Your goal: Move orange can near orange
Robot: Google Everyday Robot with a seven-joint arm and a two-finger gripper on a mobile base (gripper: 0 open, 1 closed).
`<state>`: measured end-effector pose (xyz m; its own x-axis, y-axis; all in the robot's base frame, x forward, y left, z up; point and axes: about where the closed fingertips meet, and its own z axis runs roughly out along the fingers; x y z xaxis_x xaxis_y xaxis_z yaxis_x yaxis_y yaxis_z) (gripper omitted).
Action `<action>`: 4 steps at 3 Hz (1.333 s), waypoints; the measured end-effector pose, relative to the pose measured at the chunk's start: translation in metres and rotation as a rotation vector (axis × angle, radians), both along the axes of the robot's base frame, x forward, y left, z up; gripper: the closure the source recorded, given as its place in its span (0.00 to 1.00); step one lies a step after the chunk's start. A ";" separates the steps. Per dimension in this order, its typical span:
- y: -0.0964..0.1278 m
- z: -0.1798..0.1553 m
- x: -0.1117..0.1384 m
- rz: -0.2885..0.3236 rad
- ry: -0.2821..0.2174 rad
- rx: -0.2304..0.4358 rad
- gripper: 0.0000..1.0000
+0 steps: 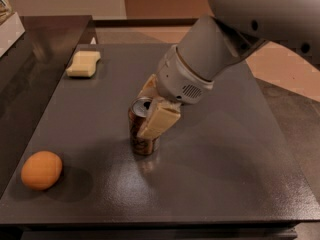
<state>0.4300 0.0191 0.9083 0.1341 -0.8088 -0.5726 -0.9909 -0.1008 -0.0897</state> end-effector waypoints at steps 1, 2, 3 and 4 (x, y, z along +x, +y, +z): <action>0.043 0.006 -0.005 0.115 -0.007 0.013 1.00; 0.072 0.006 -0.011 0.202 -0.020 -0.006 1.00; 0.095 -0.002 -0.015 0.272 -0.018 -0.045 1.00; 0.112 -0.006 -0.017 0.323 -0.014 -0.060 1.00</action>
Offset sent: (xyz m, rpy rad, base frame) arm -0.0153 0.1072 0.0013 -0.0321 -0.0277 0.3109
